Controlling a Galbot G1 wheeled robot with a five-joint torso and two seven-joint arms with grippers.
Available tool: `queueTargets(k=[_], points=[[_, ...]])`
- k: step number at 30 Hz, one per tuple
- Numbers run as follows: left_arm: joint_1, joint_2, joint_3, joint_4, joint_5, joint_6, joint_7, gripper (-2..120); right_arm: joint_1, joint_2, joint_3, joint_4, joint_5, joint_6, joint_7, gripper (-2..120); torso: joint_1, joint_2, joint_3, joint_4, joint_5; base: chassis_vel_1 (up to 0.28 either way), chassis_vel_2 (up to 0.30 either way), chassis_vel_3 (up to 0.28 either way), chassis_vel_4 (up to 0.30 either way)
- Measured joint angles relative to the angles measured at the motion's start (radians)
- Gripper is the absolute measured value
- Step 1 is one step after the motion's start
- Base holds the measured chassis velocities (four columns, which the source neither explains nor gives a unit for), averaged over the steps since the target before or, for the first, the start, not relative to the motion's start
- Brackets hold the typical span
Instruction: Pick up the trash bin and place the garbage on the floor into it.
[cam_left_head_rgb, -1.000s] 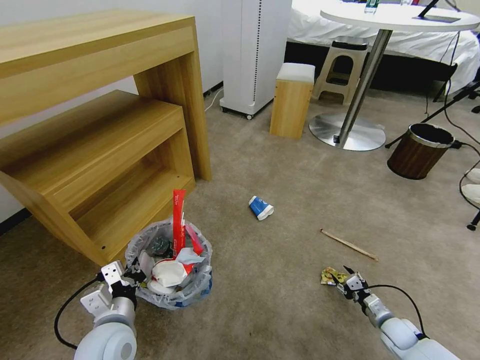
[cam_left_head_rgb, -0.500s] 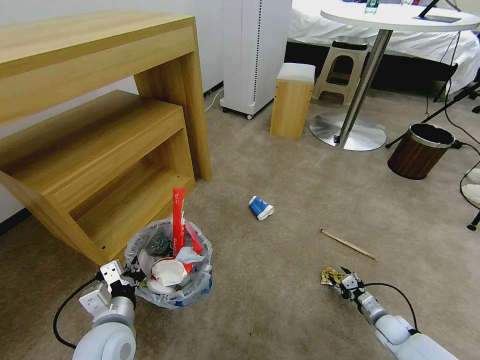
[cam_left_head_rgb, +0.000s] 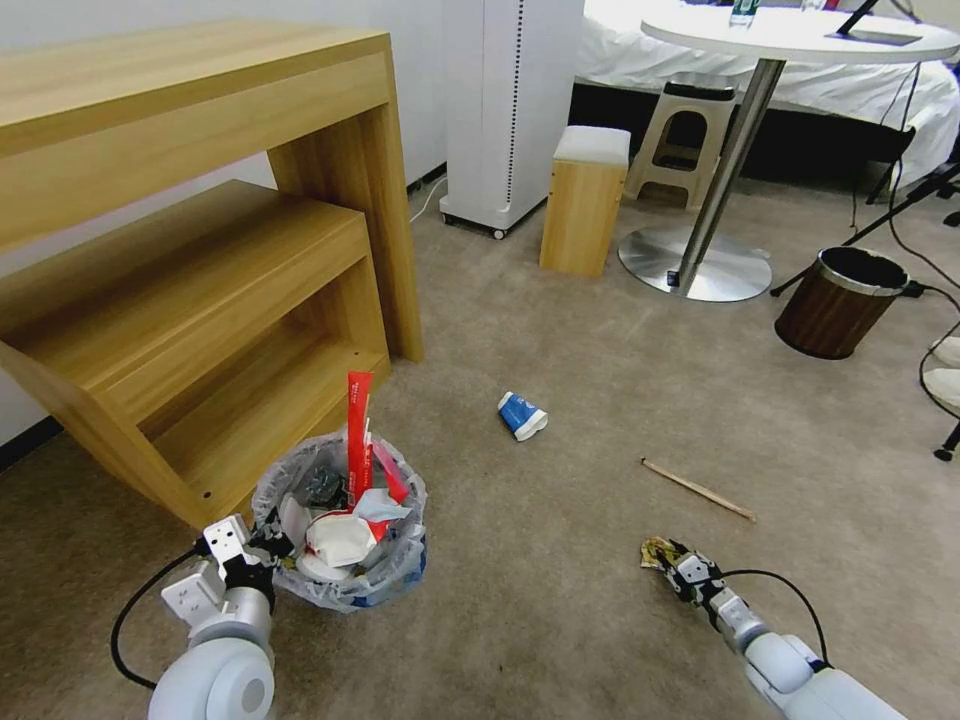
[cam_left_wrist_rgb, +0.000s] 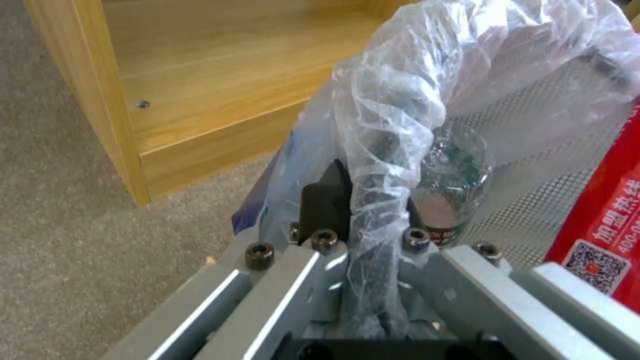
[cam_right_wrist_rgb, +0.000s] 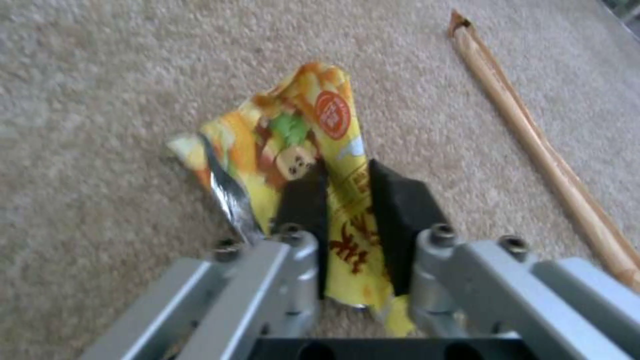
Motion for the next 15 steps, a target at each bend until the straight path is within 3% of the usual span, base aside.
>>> queueTargets(k=[4,10,15], points=[[-0.002,-0.001,0.001,0.003,0.0,0.0,0.0,1,0.0,0.001,-0.001,-0.002,-0.003,0.009,-0.004,0,0.0,0.0,0.0,0.0,0.0001,0.0,0.0,0.0,0.0],[-0.003,-0.001,0.001,0.005,0.0,0.0,0.0,1,-0.007,-0.004,0.005,0.011,0.027,0.042,-0.048,0,0.0,0.0,0.0,0.0,0.0002,0.0,0.0,0.0,0.0],[-0.002,-0.003,0.002,0.008,0.003,0.0,0.0,1,-0.026,-0.012,0.021,0.062,0.18,0.147,-0.199,0,0.0,0.0,0.0,0.0,0.0003,0.0,0.0,0.0,0.0]])
